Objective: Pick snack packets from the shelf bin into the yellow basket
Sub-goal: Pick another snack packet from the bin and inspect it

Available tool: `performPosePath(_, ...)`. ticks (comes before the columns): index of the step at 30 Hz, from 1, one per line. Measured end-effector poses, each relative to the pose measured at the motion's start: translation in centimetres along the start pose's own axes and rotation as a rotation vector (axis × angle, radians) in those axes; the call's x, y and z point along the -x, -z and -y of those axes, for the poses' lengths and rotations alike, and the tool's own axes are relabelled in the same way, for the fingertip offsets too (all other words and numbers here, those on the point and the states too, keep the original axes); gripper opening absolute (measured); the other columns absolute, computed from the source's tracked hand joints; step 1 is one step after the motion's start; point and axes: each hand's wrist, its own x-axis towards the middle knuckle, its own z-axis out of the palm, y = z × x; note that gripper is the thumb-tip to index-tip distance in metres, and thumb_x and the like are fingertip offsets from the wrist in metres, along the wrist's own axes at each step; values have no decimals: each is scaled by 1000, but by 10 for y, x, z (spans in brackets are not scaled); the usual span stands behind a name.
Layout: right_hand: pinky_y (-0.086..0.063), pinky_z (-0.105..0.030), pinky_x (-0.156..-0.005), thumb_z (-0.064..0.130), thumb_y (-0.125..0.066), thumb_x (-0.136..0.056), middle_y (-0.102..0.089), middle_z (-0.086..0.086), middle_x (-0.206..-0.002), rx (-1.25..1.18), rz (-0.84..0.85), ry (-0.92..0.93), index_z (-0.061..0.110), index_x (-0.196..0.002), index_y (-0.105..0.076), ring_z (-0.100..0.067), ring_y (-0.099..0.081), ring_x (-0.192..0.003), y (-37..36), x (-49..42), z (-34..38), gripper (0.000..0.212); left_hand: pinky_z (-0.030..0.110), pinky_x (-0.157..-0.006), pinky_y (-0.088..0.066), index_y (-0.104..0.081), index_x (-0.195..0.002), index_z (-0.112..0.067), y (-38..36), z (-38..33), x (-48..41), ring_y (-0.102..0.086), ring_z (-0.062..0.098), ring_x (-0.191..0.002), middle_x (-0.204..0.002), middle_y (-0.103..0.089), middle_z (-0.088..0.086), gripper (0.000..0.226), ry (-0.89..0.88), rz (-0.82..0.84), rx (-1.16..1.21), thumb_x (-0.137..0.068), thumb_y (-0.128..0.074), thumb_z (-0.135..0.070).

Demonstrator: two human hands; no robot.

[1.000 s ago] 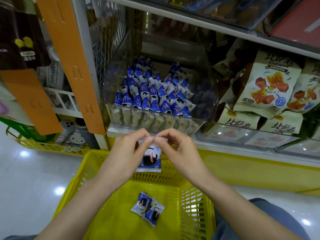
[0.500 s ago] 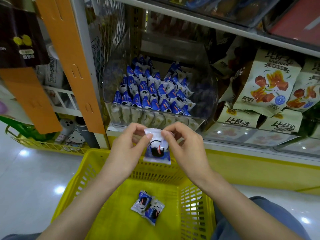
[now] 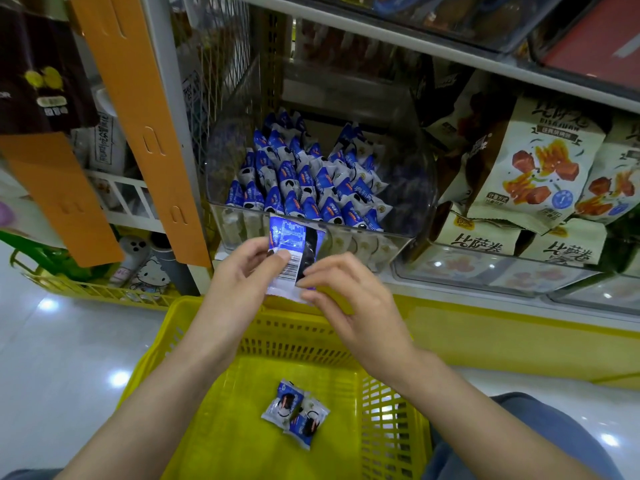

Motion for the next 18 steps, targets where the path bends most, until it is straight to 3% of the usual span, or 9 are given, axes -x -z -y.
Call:
performPosePath(3, -48, -19, -70, 38, -51, -91, -56, 18, -87, -234, -104, -314, 35, -90, -47, -1, -57, -79, 0, -3, 6, 5, 24, -78, -46, -64, -102, -28, -4, -1, 1, -64, 5, -91, -96, -70, -11, 17, -40, 18, -45, -90, -54, -22)
performPosePath(6, -50, -20, -63, 44, -48, -85, -61, 9, -90, -503, -137, -560, 31, -99, -47, -4, -60, -73, 2, -6, 6, 19, 13, -71, -48, -60, -101, -31, -6, -2, 2, -64, -4, -87, -93, -69, -20, 17, -99, 80, -65, -89, -53, -21)
performPosePath(10, -51, -17, -56, 25, -50, -91, -66, -1, -95, -743, -79, -728, 17, -112, -52, 0, -62, -69, 7, -12, 6, 23, 12, -66, -50, -54, -109, -21, -4, 0, 0, -67, 4, -85, -94, -70, -4, 29, -125, 86, -17, -81, -56, -27)
performPosePath(14, -53, -20, -60, 20, -49, -94, -70, -5, -98, -818, 35, -802, 8, -112, -59, -5, -64, -73, 10, -13, 5, 24, 16, -59, -51, -51, -105, -17, -7, 3, -1, -68, 8, -75, -83, -73, -2, 17, -86, 108, 24, -88, -53, -16)
performPosePath(18, -54, -20, -57, 13, -50, -93, -66, -7, -98, -864, 16, -804, 4, -113, -56, -7, -64, -68, 8, -14, 6, 23, 16, -73, -46, -49, -104, -32, -5, 10, 0, -59, 3, -88, -96, -64, -12, 20, -272, 11, -263, -87, -58, -23)
